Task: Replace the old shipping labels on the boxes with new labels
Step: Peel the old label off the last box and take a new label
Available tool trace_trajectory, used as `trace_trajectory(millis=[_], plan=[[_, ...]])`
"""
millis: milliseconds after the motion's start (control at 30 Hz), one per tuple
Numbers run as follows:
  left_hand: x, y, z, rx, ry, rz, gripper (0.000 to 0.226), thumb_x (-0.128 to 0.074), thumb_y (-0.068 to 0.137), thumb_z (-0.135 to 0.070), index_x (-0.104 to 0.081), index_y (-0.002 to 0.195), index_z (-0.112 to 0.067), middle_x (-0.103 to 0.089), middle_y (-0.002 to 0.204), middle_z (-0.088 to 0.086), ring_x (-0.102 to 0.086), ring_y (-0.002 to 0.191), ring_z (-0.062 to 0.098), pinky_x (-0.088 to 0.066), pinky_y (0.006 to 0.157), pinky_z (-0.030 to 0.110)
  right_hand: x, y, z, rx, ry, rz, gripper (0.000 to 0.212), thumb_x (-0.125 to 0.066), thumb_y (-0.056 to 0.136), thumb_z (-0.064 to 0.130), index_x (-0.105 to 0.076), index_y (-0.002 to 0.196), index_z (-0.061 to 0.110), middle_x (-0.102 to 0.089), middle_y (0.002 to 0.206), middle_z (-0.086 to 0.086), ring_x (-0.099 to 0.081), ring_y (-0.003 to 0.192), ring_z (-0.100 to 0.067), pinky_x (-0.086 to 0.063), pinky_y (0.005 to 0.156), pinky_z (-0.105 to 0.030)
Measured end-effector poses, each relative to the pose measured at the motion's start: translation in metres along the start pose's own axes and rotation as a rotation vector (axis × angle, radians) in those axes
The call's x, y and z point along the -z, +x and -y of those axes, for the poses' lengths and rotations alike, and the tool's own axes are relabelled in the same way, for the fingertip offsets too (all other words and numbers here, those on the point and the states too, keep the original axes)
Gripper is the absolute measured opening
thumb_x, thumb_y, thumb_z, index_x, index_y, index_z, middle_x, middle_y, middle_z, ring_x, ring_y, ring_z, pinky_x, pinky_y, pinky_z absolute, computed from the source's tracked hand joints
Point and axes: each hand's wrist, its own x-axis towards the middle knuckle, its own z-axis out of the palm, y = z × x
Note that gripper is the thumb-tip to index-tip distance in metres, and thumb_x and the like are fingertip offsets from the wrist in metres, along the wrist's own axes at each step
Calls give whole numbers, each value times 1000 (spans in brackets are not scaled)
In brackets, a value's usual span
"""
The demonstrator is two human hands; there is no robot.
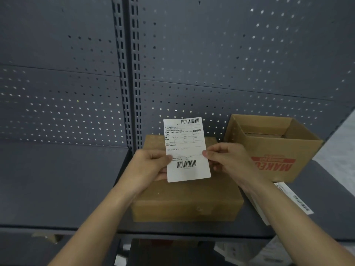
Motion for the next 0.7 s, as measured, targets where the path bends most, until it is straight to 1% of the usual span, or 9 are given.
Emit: trace_trajectory(millis=[67, 167, 300, 400, 467, 533, 600, 667, 700], plan=[[2, -1, -2, -28, 99, 20, 19, -60, 97, -10, -74, 108, -4, -76, 103, 3, -74, 95, 18, -59, 85, 32, 0, -1, 0, -2, 3, 8, 7, -73, 87, 15, -74, 90, 9, -76, 88, -5, -71, 88, -28, -58, 74, -33], [6, 0, -7, -99, 280, -1, 16, -64, 95, -11, -77, 105, -11, -77, 99, -5, -74, 91, 13, -59, 86, 33, 0, -2, 1, -7, 15, 17, 7, -74, 86, 14, -74, 89, 8, -76, 85, -7, -69, 78, -21, -56, 69, -28], [11, 3, -7, -161, 523, -67, 16, -70, 91, -21, -80, 91, -33, -77, 88, -7, -73, 88, 25, -58, 86, 47, -1, -2, 0, -34, 38, 18, 9, -76, 84, 13, -74, 90, 6, -75, 85, -12, -67, 74, -20, -55, 67, -29], [14, 6, -7, -149, 555, -57, 17, -72, 89, -23, -80, 91, -37, -77, 85, -6, -72, 83, 26, -58, 82, 50, -1, -2, 0, -44, 53, 7, 13, -79, 81, 15, -74, 90, 6, -74, 84, -15, -65, 71, -18, -53, 63, -26], [14, 8, -7, -142, 577, -32, 15, -75, 87, -23, -79, 94, -36, -77, 88, -10, -73, 84, 19, -58, 84, 47, 0, -3, 1, -39, -2, 5, 17, -82, 78, 19, -74, 89, 9, -75, 80, -8, -63, 64, -11, -51, 59, -22], [13, 8, -7, -136, 597, -16, 16, -78, 85, -24, -79, 97, -34, -76, 90, -17, -72, 87, 8, -57, 88, 38, -2, -3, 2, -27, -76, 3, 19, -84, 75, 20, -73, 89, 13, -75, 80, 1, -64, 60, -2, -48, 53, -14], [12, 9, -7, -128, 625, -16, 17, -80, 82, -25, -79, 97, -34, -75, 86, -17, -72, 84, 9, -59, 84, 33, -4, -2, 1, -10, -132, 1, 21, -85, 74, 18, -71, 89, 15, -74, 81, 5, -65, 63, 4, -43, 50, -7], [11, 9, -7, -121, 635, -18, 19, -82, 80, -24, -79, 95, -34, -75, 84, -16, -72, 82, 14, -60, 79, 31, -5, -1, 0, 3, -189, -1, 22, -85, 74, 19, -71, 90, 16, -73, 83, 6, -65, 66, 3, -42, 49, -5], [11, 9, -7, -120, 640, -15, 20, -83, 79, -23, -79, 94, -35, -75, 83, -16, -72, 81, 12, -59, 76, 27, -5, -1, 0, 8, -207, -3, 22, -85, 74, 19, -70, 90, 16, -72, 83, 6, -65, 67, 2, -42, 50, -5]])
